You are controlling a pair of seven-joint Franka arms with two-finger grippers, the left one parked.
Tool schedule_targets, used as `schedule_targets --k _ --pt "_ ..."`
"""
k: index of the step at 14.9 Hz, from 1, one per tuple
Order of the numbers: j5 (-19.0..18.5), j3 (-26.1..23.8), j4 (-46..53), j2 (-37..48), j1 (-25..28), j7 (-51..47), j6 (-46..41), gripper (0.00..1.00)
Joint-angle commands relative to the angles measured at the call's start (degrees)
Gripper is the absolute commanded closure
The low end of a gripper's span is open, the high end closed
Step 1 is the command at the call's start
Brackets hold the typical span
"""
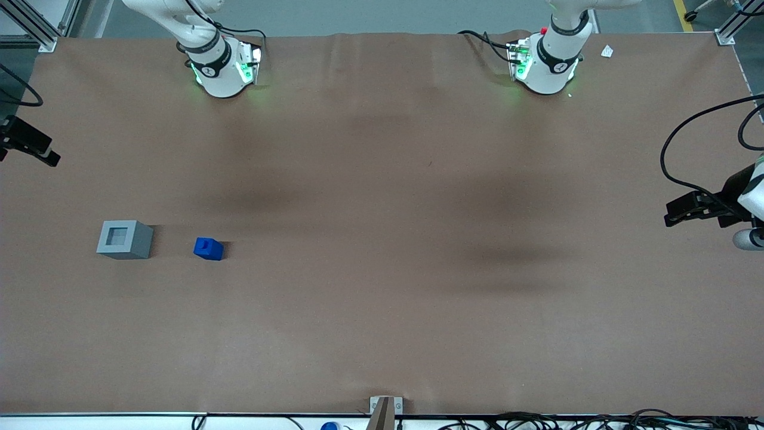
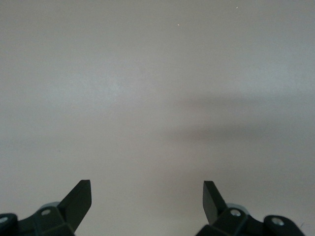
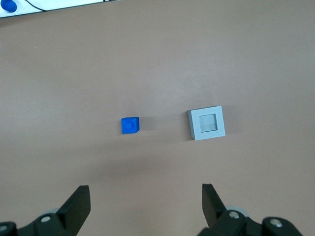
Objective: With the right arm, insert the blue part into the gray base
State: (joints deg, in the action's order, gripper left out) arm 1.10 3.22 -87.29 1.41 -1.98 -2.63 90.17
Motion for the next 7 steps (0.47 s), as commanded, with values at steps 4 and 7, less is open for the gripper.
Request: schedule_targets --k 4,7 --pt "-0.58 -0.15 0.81 0.0 0.66 -0.35 -1.75 0.0" --pt "-0.58 -0.15 0.46 -0.17 0.75 -0.44 -1.75 0.0"
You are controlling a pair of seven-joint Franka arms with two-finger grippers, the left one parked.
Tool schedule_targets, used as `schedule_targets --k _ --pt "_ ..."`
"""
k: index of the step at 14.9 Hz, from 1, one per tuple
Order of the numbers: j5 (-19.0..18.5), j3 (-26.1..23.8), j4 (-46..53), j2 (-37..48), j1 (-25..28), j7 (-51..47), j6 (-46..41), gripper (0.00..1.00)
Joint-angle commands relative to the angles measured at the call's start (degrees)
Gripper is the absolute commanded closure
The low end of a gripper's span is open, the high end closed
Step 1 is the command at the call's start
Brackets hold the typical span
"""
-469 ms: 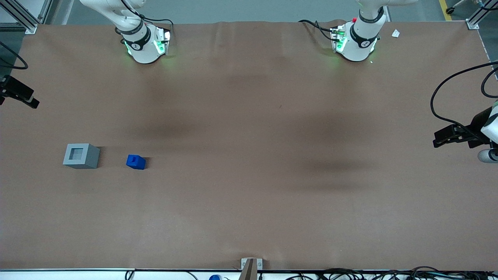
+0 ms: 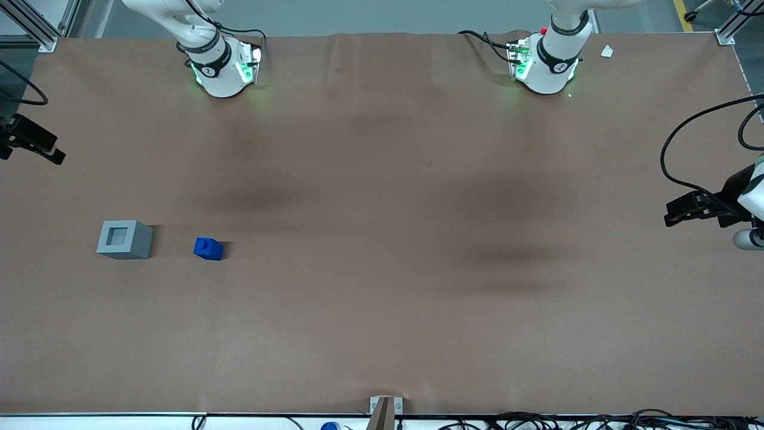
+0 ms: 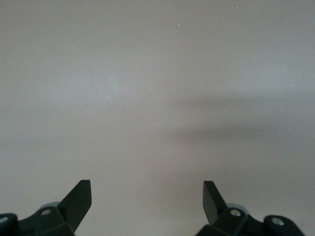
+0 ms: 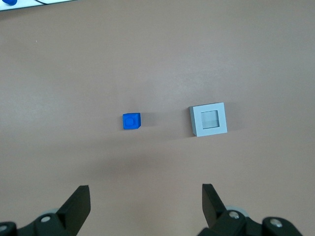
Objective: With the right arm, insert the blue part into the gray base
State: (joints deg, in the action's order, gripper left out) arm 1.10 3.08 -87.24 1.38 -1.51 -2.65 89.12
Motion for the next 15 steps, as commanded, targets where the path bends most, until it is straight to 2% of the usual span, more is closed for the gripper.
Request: schedule_targets --k 1,8,15 --pt "-0.58 0.0 0.14 -0.32 0.28 -0.43 -0.88 0.0" --pt "0.13 -0.09 -2.41 -3.57 1.07 -0.6 -0.7 0.0" --pt "0.48 0.0 -6.62 -7.53 3.45 -2.01 7.11 0.0"
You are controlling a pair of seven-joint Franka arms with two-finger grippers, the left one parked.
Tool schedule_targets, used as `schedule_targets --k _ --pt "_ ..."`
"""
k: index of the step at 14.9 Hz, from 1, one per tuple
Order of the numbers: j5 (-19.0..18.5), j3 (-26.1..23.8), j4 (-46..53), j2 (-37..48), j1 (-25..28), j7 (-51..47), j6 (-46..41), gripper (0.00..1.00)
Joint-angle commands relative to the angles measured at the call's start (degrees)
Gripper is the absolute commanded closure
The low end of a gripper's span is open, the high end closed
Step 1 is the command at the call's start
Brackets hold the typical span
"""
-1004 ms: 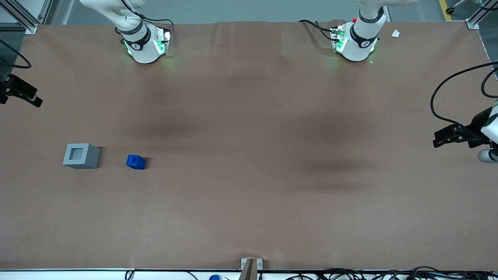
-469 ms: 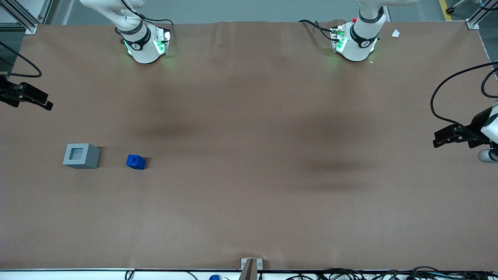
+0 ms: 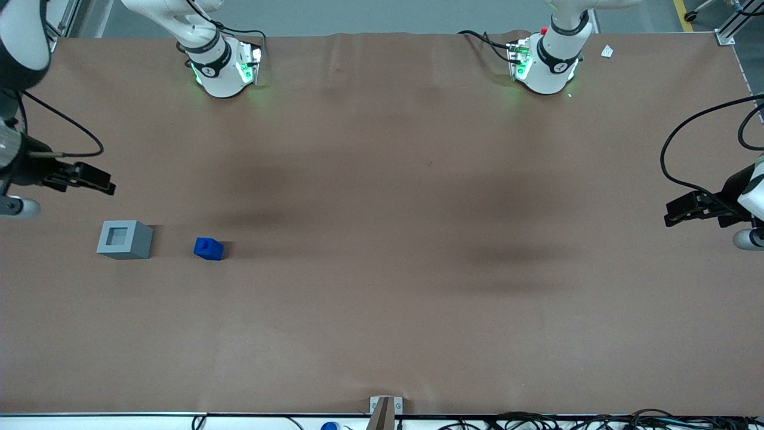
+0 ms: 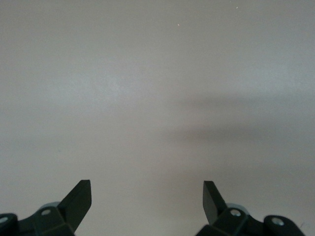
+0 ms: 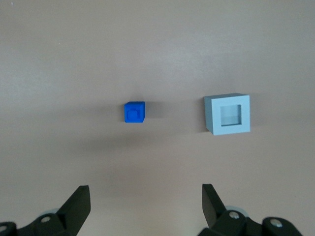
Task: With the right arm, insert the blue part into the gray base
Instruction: 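Move the open right gripper down over the blue block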
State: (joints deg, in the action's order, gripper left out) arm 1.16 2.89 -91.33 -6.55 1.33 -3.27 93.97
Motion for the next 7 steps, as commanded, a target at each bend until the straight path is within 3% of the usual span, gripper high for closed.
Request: schedule_targets --k 1,7 --pt "0.42 0.19 -3.5 0.22 0.86 -1.82 3.75 0.0" --pt "0.42 0.19 -12.98 -1.89 2.88 -4.64 17.27 0.0"
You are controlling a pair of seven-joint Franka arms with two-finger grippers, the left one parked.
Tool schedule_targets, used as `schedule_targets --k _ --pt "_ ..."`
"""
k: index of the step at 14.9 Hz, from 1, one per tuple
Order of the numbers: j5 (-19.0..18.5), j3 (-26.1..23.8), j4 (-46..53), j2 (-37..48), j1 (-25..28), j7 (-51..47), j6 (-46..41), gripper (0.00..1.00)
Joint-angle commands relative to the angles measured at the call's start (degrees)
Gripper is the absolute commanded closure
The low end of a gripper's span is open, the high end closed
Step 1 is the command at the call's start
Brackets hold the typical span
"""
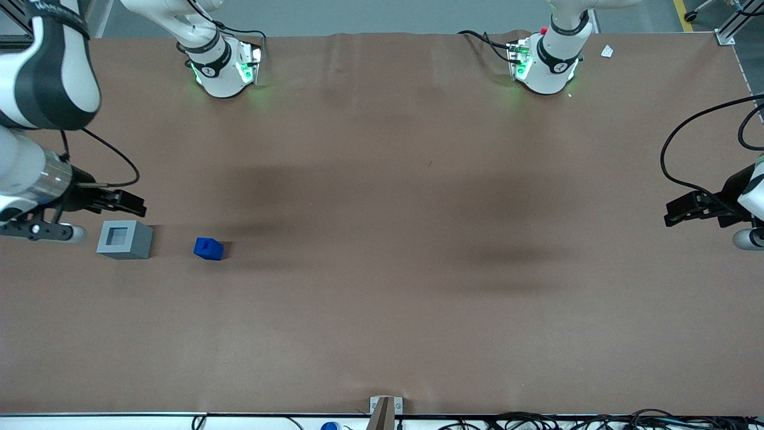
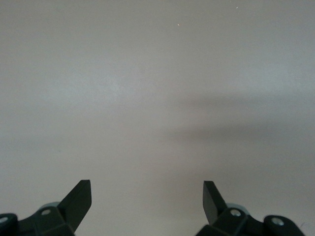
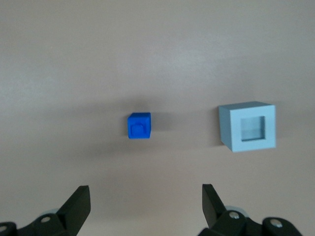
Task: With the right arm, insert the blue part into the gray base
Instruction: 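Move the open right gripper down over the blue block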
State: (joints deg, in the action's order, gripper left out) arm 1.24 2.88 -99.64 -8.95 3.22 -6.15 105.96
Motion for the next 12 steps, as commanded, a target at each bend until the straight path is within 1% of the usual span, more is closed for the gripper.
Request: schedule_targets --k 1,6,9,12 --pt "0.35 0.11 -6.34 0.08 1.09 -1.85 8.18 0.0" --pt "0.96 0.11 -9.52 -4.48 1.79 -2.99 17.07 0.0" --pt "1.49 0.11 -12.68 -7.3 1.88 -2.99 24.72 0.0" --pt "1.75 0.11 -13.65 -9.93 2.4 -2.99 27.81 0.0"
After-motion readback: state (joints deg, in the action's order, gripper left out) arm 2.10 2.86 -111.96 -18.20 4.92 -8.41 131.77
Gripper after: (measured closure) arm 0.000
